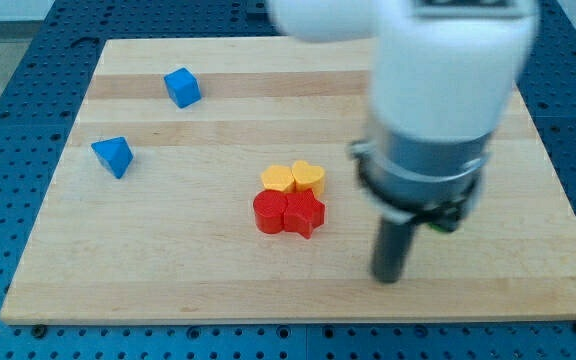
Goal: Move the green circle diagonally to the bottom left of the green star
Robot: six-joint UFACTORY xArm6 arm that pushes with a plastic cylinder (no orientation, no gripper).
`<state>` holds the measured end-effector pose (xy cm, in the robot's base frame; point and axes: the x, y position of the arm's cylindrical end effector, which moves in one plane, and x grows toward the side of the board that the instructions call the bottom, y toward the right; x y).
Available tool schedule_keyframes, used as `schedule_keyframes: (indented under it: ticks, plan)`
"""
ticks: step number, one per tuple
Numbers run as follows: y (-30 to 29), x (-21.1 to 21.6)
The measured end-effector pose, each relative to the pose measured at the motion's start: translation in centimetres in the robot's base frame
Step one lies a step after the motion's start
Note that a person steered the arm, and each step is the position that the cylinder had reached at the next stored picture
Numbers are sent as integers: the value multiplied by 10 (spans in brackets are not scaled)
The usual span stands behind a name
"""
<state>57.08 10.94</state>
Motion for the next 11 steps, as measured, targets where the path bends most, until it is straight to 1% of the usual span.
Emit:
schedule_keyframes:
  ticks: [1,2,3,4,5,6,7,8,9,10,11]
  plan:
    - [56,-33]
    - [87,-52]
    - [125,-45]
    - [120,-48]
    - [52,-69]
    - [35,-74]
    - [34,-89]
    - [22,-140]
    - [23,-155]
    - [31,-143]
    - [41,-148]
